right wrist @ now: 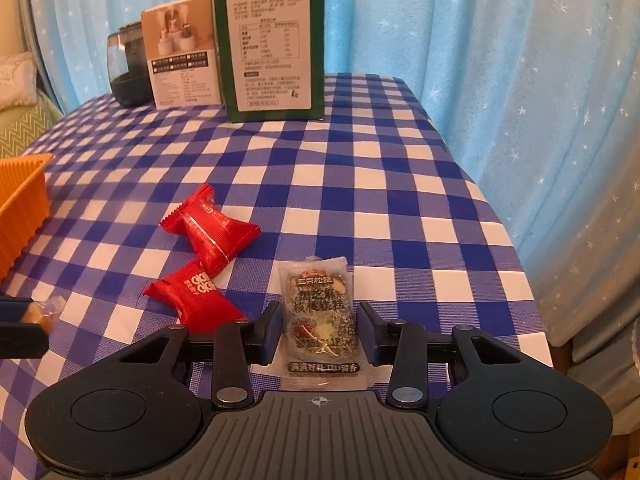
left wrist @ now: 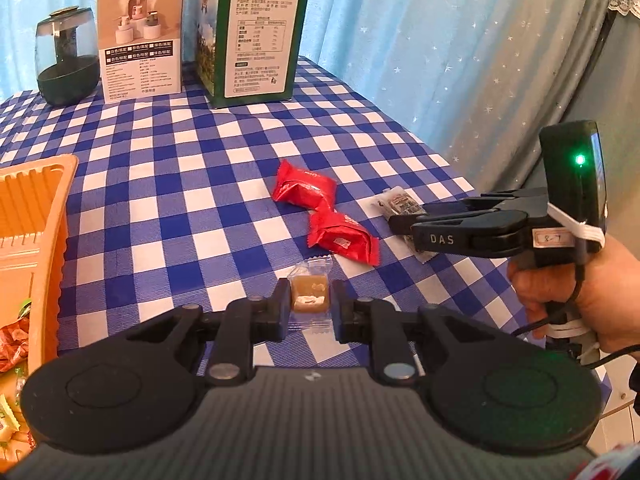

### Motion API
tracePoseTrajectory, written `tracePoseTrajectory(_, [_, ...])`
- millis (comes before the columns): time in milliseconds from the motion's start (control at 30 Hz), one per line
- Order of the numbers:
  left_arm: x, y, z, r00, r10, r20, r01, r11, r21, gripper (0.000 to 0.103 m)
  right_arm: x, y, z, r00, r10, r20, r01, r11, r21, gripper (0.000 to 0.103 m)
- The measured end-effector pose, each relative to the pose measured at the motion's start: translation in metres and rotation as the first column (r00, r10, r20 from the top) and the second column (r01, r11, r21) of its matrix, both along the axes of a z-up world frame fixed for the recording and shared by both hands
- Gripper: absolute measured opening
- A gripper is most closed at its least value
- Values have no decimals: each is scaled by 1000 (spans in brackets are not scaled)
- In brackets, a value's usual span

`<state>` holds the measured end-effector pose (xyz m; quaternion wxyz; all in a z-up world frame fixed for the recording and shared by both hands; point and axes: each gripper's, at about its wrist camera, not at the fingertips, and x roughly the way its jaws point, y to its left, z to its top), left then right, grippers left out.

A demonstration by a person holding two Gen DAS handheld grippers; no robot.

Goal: Organize snacks
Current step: 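Grasp the clear-wrapped brown candy with left gripper while right grasps the clear printed packet, then carry both snacks over the orange tray and open both grippers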

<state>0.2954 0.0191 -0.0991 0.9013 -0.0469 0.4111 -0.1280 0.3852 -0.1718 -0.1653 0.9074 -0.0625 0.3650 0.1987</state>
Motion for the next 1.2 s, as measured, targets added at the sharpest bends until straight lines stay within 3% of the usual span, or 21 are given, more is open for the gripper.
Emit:
tracePoseTrajectory(433, [-2, 5, 2, 1000, 4, 1, -4, 1000, 1, 18, 2, 2, -1, 998, -51, -38, 51, 999, -4, 39])
tracePoseTrajectory(733, [-5, 11, 11, 1000, 20, 20, -20, 1000, -3, 18, -14, 6, 32, 994, -101, -50, 104, 993, 62, 38])
tracePoseTrajectory(1200, [-13, 30, 24, 997, 63, 42, -63, 998, 5, 18, -71, 43, 67, 999, -51, -19, 53, 988, 146, 38])
